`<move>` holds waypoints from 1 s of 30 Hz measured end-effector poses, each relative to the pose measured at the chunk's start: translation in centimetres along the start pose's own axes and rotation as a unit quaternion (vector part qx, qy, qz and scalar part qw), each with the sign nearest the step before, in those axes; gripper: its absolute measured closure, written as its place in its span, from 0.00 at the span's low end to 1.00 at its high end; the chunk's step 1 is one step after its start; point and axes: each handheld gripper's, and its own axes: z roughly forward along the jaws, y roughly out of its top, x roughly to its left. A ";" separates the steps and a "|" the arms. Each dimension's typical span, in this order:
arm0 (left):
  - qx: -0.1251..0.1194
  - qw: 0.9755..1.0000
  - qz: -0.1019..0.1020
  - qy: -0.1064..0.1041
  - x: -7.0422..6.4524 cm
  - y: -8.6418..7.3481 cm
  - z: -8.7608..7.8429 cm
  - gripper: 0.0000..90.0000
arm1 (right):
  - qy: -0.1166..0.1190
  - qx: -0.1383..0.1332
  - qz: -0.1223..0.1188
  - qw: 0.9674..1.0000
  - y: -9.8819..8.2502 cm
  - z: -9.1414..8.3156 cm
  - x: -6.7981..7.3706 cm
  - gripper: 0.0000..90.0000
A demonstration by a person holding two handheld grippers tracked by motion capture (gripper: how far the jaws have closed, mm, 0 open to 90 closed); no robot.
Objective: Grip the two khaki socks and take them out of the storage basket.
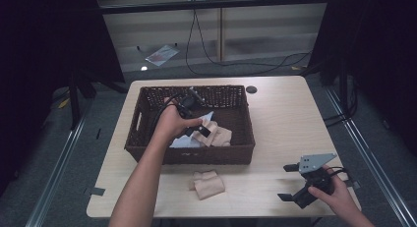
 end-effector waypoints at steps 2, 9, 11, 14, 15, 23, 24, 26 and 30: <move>0.003 1.000 0.000 0.005 0.2 0.0 0.3 0.09 | 0.002 -0.001 0.001 1.000 0.0 0.0 0.0 0.02; 0.007 1.000 0.000 0.023 0.8 0.1 1.3 0.18 | 0.000 -0.001 0.001 1.000 0.0 0.0 0.0 0.02; 0.009 0.999 0.000 0.034 1.0 0.2 1.5 0.21 | 0.002 -0.001 0.001 1.000 0.0 0.0 0.0 0.02; 0.008 0.999 -0.004 0.034 1.2 0.1 2.0 0.27 | 0.002 -0.001 0.001 1.000 0.0 0.0 0.0 0.02; 0.010 0.999 -0.003 0.035 1.3 0.2 2.0 0.29 | 0.001 -0.001 0.000 1.000 0.0 0.0 0.0 0.02; 0.021 0.999 -0.002 0.032 1.8 -0.2 3.5 0.45 | 0.003 -0.001 0.001 1.000 0.0 0.0 0.0 0.02; 0.021 0.999 -0.001 0.033 1.9 -0.2 3.6 0.46 | 0.001 -0.001 0.000 1.000 0.0 0.0 0.0 0.02; 0.024 0.999 -0.002 0.029 2.0 -0.3 3.8 0.53 | 0.001 -0.001 0.000 1.000 0.0 0.0 0.0 0.02; 0.031 0.999 -0.002 0.028 2.0 -0.3 4.0 0.63 | 0.001 0.000 0.000 1.000 0.0 0.0 0.0 0.02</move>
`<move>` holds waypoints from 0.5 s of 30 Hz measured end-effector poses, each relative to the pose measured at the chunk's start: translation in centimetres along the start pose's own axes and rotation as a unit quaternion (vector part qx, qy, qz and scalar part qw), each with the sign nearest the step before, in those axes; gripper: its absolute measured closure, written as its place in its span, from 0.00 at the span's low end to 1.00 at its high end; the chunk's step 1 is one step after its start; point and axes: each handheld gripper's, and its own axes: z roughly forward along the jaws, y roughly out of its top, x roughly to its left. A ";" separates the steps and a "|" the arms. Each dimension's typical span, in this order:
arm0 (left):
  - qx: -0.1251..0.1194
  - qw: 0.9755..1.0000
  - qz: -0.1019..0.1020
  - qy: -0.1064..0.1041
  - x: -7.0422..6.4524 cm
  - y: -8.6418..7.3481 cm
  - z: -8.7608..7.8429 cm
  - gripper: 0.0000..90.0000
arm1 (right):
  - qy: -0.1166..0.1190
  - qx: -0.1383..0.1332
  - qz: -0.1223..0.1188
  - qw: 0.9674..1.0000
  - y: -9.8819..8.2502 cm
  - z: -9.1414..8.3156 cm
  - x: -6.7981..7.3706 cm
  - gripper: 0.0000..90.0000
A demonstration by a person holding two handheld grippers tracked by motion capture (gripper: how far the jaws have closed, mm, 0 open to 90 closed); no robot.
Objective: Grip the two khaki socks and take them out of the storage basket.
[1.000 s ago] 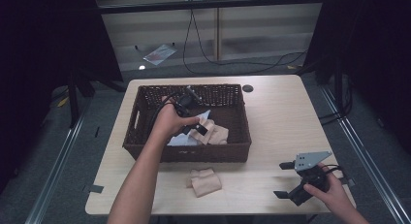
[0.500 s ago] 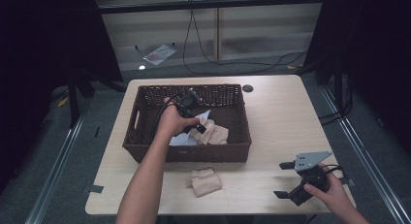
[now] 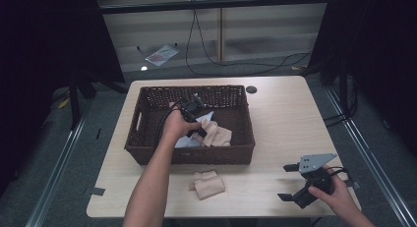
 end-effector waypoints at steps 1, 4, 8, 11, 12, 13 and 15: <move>0.005 1.000 -0.002 0.001 -0.1 0.0 0.0 0.71 | 0.000 0.000 0.000 1.000 0.0 0.0 0.0 0.02; 0.016 1.000 -0.006 -0.003 0.0 0.0 0.0 0.83 | 0.000 0.000 0.000 1.000 0.0 0.0 0.0 0.02; 0.020 1.000 -0.013 -0.009 -0.1 0.0 -0.1 0.94 | 0.000 0.000 0.001 1.000 0.0 0.0 0.0 0.02; 0.024 0.999 -0.025 -0.018 -0.3 0.0 -0.6 0.96 | 0.000 0.000 0.000 1.000 0.0 0.0 0.0 0.02; 0.024 0.999 -0.025 -0.022 -0.3 0.0 -0.8 0.96 | 0.000 0.000 0.000 1.000 0.0 0.0 0.0 0.02; 0.024 0.999 -0.027 -0.026 -0.4 0.0 -1.0 0.96 | 0.000 0.001 0.000 1.000 0.0 0.0 0.0 0.02; 0.029 0.998 -0.034 -0.035 -0.6 0.1 -1.6 0.96 | 0.000 0.000 0.000 1.000 0.0 0.0 0.0 0.02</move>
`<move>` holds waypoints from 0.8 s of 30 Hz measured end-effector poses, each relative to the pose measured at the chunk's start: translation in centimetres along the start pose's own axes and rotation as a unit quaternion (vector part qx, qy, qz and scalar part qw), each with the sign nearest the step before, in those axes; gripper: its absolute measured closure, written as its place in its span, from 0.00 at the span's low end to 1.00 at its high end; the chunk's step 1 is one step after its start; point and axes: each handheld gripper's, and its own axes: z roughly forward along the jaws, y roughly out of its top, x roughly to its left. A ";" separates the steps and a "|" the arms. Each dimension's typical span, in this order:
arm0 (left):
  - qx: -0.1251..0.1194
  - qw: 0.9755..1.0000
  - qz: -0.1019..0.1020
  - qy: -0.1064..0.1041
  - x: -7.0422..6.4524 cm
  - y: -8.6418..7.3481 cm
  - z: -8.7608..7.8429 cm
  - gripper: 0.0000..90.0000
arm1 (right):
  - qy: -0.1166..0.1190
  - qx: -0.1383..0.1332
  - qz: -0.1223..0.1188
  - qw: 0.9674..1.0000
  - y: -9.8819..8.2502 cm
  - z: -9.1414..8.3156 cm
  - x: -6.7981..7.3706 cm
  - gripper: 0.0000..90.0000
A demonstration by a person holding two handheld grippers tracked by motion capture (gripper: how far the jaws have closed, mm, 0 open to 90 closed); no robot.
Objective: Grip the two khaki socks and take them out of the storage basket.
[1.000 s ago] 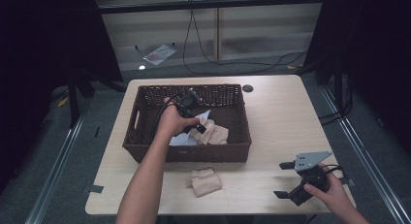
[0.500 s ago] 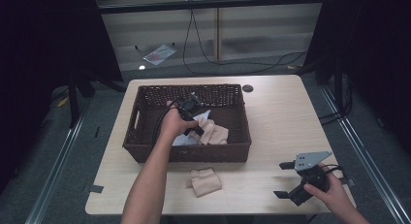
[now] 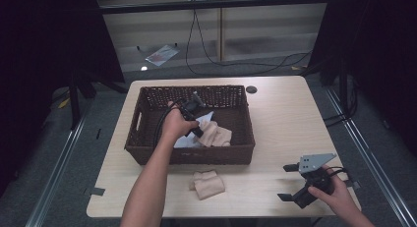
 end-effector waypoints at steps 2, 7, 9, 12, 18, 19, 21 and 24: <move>0.002 1.000 0.001 -0.003 -0.2 0.0 -0.6 0.97 | 0.000 0.000 0.000 1.000 0.0 0.0 0.0 0.02; 0.000 1.000 -0.010 -0.011 -0.8 0.1 -2.1 0.97 | 0.000 0.000 0.002 1.000 0.0 0.0 0.0 0.02; -0.001 1.000 -0.010 -0.014 -0.9 0.1 -2.7 0.97 | -0.001 0.000 0.001 1.000 0.0 0.0 0.0 0.02; -0.002 1.000 -0.018 -0.020 -1.1 0.1 -3.7 0.97 | 0.000 0.000 0.002 1.000 0.0 0.0 0.0 0.02; -0.006 0.999 -0.022 -0.030 -1.7 0.2 -5.6 0.97 | 0.000 0.000 0.001 1.000 0.0 0.0 0.0 0.02; -0.006 0.999 -0.022 -0.031 -1.8 0.2 -5.9 0.97 | 0.000 0.000 0.001 1.000 0.0 0.0 0.0 0.02; -0.003 0.999 -0.017 -0.031 -2.0 0.2 -6.4 0.97 | 0.001 0.001 0.002 1.000 0.0 0.1 0.0 0.02; -0.006 0.999 -0.019 -0.032 -2.3 0.2 -7.2 0.97 | 0.001 0.001 0.002 1.000 0.0 0.0 0.0 0.02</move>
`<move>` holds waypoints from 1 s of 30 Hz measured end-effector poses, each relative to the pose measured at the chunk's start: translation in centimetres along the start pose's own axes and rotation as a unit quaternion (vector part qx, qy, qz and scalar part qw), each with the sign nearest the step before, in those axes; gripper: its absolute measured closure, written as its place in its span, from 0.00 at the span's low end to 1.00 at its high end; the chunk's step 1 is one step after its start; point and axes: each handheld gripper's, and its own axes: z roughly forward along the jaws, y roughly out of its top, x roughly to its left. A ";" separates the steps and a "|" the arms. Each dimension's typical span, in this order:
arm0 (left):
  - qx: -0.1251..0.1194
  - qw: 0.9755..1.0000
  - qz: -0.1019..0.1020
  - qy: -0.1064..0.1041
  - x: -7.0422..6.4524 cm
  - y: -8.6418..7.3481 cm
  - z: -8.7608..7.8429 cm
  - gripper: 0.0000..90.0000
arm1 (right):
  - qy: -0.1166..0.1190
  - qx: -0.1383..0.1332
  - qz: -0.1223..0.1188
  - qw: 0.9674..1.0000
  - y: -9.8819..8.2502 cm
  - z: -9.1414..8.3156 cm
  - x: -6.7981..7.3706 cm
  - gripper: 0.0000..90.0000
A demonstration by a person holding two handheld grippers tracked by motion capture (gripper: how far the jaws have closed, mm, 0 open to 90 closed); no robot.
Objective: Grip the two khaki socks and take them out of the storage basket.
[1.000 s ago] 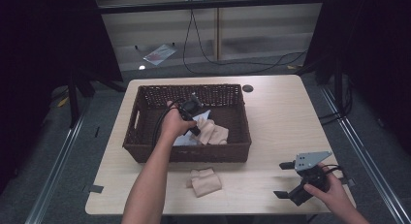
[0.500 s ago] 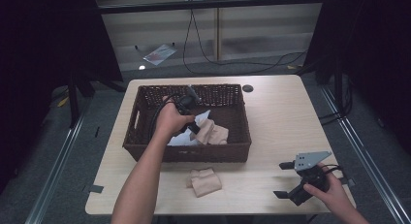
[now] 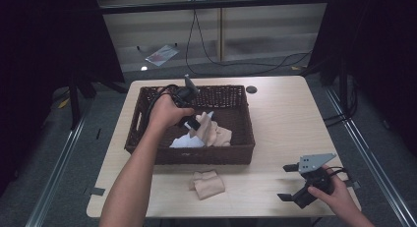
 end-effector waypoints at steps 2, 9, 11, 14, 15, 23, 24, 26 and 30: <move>-0.002 1.000 0.001 -0.003 -0.2 0.0 -0.6 0.97 | 0.000 0.000 0.000 1.000 0.0 0.0 0.0 0.02; 0.001 1.000 -0.001 0.000 -0.9 -0.2 -2.4 0.97 | -0.001 0.000 0.000 1.000 0.0 0.0 0.0 0.02; 0.000 1.000 0.000 -0.004 -1.2 -0.2 -3.0 0.97 | -0.001 -0.001 -0.002 1.000 0.0 0.0 0.0 0.02; -0.001 1.000 0.003 -0.007 -1.8 -0.2 -3.7 0.97 | -0.001 -0.002 -0.001 1.000 0.0 0.0 0.0 0.02; 0.000 1.000 0.003 -0.005 -2.0 -0.2 -4.0 0.96 | -0.001 -0.001 -0.002 1.000 0.0 0.0 0.0 0.02; 0.015 1.000 0.009 -0.010 -3.0 -0.2 -5.2 0.96 | 0.000 -0.001 -0.001 1.000 0.0 0.0 0.0 0.02; 0.013 1.000 0.012 -0.012 -3.1 -0.2 -5.3 0.96 | -0.001 -0.001 -0.001 1.000 0.0 0.0 0.0 0.02; 0.012 1.000 0.012 -0.013 -3.4 -0.1 -5.5 0.97 | -0.001 -0.001 0.000 1.000 0.0 0.0 0.0 0.02; 0.009 1.000 0.021 -0.014 -4.0 0.0 -6.1 0.97 | -0.001 -0.001 0.000 1.000 0.0 0.0 0.0 0.02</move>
